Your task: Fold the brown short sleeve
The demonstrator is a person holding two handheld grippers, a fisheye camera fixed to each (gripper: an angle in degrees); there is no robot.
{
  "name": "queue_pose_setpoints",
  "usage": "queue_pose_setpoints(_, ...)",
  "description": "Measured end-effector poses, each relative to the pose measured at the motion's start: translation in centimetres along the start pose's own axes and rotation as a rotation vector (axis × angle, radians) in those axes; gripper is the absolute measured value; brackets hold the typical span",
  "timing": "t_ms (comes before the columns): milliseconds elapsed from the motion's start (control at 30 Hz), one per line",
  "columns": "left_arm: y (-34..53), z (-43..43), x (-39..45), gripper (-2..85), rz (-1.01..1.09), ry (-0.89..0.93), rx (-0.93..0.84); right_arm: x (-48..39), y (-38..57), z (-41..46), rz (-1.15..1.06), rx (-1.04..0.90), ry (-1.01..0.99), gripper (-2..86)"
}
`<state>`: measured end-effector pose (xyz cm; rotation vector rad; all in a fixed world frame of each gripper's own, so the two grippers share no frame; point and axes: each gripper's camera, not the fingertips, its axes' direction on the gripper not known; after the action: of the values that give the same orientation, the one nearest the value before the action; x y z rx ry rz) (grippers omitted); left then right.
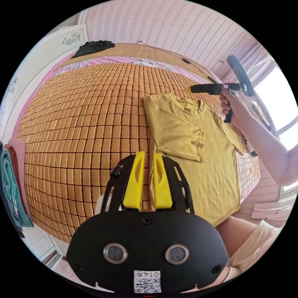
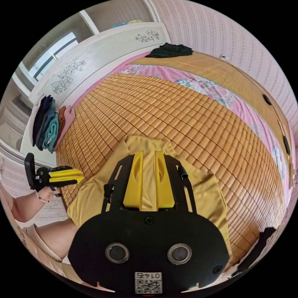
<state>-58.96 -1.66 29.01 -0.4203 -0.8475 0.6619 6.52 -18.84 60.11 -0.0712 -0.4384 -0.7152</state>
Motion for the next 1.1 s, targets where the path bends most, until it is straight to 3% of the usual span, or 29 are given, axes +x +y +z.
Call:
queue_pose_setpoints(233, -6.0, 3.8, 10.2, 6.0, 0.22, 0.203, -0.096, 5.6, 17.5, -5.4, 0.377, -0.08, 0.038, 5.3)
queue_pose_setpoints(400, -8.8, 9.1, 16.7, 6.1, 0.336, 0.143, -0.274, 7.4, 27.1, -8.2, 0.551, -0.113, 0.018, 4.4)
queue_pose_setpoints(600, -11.0, 9.5, 19.5, 6.4, 0.387, 0.105, -0.363, 7.8, 32.1, -10.1, 0.577, -0.095, 0.018, 5.1)
queue_pose_setpoints(833, -16.5, 6.1, 25.0, 6.2, 0.561, 0.058, -0.327, 10.4, 37.9, -13.8, 0.797, 0.047, 0.149, 7.6)
queue_pose_setpoints(967, -21.2, 7.7, 32.8, 5.4, 0.73, 0.157, -0.258, 12.2, 42.0, -15.3, 0.949, 0.143, 0.218, 8.2)
queue_pose_setpoints(1100, -26.4, 12.6, 42.7, 5.4, 0.848, 0.284, -0.191, 14.4, 44.9, -14.3, 1.047, 0.167, 0.153, 5.7)
